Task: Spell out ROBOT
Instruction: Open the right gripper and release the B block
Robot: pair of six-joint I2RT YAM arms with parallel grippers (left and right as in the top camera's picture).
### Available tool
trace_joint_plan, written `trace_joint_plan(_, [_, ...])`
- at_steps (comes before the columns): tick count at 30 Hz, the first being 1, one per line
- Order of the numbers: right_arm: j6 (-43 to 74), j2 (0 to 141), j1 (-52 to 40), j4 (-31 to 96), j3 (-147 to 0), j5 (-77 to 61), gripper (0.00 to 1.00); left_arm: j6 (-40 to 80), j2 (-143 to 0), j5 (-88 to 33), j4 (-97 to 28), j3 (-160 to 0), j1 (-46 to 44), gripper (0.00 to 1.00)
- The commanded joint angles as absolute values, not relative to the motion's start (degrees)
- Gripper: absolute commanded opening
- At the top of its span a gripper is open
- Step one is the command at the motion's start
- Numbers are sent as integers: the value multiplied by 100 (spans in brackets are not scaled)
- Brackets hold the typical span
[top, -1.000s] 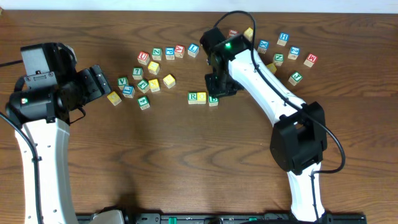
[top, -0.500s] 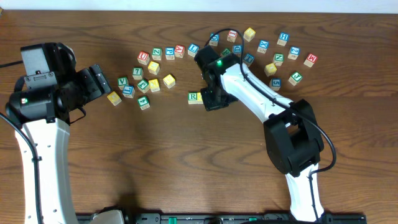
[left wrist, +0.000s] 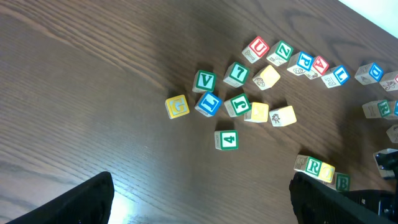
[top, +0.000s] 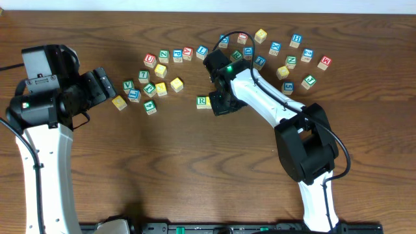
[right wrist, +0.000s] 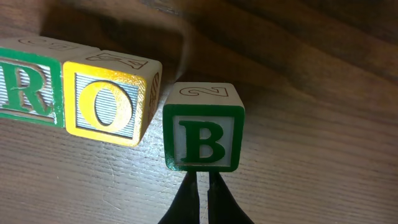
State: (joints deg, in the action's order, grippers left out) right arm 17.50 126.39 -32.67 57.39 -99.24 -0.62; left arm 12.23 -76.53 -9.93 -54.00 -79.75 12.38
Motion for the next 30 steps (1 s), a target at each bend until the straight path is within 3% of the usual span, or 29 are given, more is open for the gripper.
trace_joint_plan(1, [1708, 12676, -3273, 5701, -9911, -36, 2, 1295, -7710, -941, -5413, -8009, 1258, 89])
trace_joint_plan(30, [1684, 12615, -3376, 5553, -9957, -82, 1, 1295, -7710, -941, -5415, -8009, 1258, 89])
